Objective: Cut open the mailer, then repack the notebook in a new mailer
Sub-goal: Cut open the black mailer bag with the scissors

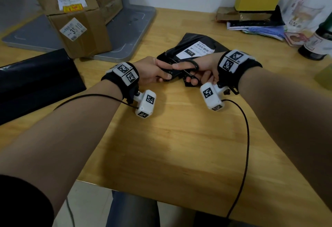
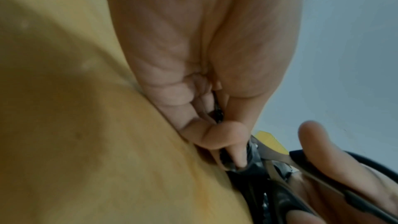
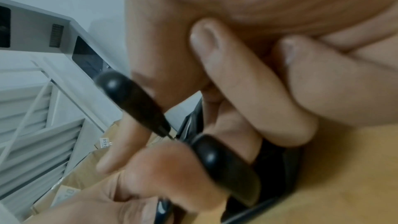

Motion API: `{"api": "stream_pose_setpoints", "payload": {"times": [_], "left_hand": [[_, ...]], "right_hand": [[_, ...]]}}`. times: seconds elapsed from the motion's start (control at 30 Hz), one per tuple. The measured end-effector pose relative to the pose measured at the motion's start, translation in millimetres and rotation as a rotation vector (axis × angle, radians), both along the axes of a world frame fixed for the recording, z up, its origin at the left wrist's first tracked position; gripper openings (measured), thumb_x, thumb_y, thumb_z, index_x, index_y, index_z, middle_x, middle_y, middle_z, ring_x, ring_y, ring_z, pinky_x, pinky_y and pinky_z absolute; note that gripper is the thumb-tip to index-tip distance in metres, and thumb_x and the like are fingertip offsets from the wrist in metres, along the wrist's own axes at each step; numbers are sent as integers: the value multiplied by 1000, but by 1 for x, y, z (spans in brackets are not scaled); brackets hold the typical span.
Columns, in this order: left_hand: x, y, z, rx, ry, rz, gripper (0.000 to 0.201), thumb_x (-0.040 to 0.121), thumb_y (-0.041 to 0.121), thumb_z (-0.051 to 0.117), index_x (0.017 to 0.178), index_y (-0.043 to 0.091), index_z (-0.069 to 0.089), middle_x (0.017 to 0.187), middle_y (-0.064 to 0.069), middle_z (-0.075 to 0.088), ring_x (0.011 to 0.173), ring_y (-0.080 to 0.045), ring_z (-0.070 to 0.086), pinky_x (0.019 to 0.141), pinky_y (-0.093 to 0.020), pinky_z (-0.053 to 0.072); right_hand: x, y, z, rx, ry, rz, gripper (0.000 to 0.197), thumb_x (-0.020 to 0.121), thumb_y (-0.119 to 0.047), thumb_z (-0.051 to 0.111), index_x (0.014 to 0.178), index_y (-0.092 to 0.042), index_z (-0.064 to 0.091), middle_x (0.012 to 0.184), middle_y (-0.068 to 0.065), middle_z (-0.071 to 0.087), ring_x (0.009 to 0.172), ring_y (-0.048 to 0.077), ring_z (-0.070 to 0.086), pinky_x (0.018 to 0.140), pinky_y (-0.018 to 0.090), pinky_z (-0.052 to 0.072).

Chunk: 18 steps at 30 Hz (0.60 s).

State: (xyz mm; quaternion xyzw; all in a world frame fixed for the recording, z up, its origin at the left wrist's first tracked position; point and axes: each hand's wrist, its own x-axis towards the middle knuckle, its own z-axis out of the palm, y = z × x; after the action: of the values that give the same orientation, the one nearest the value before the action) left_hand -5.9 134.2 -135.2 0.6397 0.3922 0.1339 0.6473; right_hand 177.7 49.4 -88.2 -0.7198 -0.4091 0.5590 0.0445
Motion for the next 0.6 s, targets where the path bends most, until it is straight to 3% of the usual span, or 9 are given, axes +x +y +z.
{"api": "stream_pose_setpoints", "payload": {"times": [0.13, 0.4, 0.47, 0.6], "left_hand": [[-3, 1, 5, 41, 88, -1, 36, 82, -10, 70, 110, 13, 73, 100, -1, 72, 74, -7, 66, 59, -14, 51], [-18, 4, 10, 68, 205, -36, 37, 82, -9, 71, 109, 16, 75, 110, -5, 72, 82, -11, 64, 60, -15, 51], [-23, 4, 14, 77, 236, -36, 37, 81, -8, 72, 109, 17, 75, 111, -6, 71, 79, -10, 64, 61, -15, 51], [-36, 4, 21, 138, 304, -25, 39, 84, -7, 71, 113, 19, 72, 104, -5, 69, 58, -5, 56, 57, -13, 50]], "right_hand": [[1, -5, 2, 33, -10, 60, 60, 88, -76, 47, 69, -20, 47, 45, -9, 44, 27, 3, 23, 38, 11, 17], [-4, -8, 4, 26, -39, 124, 57, 93, -72, 40, 71, -20, 42, 39, -10, 38, 25, 3, 23, 35, 9, 20], [-4, -8, 4, 19, -34, 128, 56, 93, -72, 42, 71, -20, 43, 39, -10, 38, 25, 3, 23, 35, 10, 20], [-5, -10, 5, 25, -44, 148, 53, 95, -68, 45, 69, -21, 43, 39, -10, 37, 26, 4, 21, 37, 12, 18]]}}
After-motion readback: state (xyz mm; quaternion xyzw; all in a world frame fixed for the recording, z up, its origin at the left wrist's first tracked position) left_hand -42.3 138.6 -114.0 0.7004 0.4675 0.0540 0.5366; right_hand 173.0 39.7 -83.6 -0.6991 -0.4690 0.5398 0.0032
